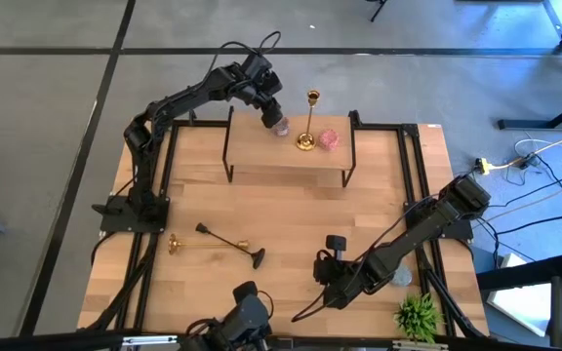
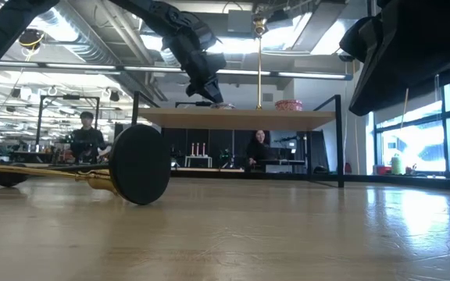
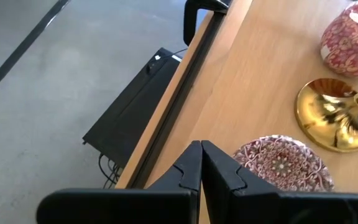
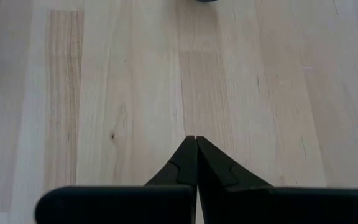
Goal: Pick & Place candle stick holders
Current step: Put the red scented candle on the shelf
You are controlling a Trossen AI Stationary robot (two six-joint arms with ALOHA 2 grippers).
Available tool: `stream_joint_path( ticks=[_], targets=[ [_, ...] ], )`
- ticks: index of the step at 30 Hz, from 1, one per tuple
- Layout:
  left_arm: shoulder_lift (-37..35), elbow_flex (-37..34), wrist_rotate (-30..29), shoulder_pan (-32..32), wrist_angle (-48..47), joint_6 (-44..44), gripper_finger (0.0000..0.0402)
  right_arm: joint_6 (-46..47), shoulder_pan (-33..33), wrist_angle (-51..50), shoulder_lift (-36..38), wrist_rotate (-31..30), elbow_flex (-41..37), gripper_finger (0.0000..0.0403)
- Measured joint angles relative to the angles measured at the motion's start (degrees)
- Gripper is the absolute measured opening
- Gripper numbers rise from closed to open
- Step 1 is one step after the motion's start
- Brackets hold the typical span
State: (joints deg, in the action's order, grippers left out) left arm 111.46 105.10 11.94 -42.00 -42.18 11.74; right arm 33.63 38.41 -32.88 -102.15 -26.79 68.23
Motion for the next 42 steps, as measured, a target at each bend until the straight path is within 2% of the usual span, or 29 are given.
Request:
stream_joint_path(
  ticks=[13,22,42],
  targets=[
    [0.07,-3.59,0.0,0.41,1.69,0.98,0.0002,-0.24,0.0,0.2,0.0,-0.04,0.0,0.0],
    [0.07,-3.59,2.97,1.32,1.05,1.19,0.0002,-0.25,-0.01,0.2,0.0,-0.15,0.0,0.0],
    [0.07,-3.61,0.57,4.94,-4.19,2.68,0.0002,-0.26,0.0,0.2,0.0,-0.11,0.0,0.0]
  ],
)
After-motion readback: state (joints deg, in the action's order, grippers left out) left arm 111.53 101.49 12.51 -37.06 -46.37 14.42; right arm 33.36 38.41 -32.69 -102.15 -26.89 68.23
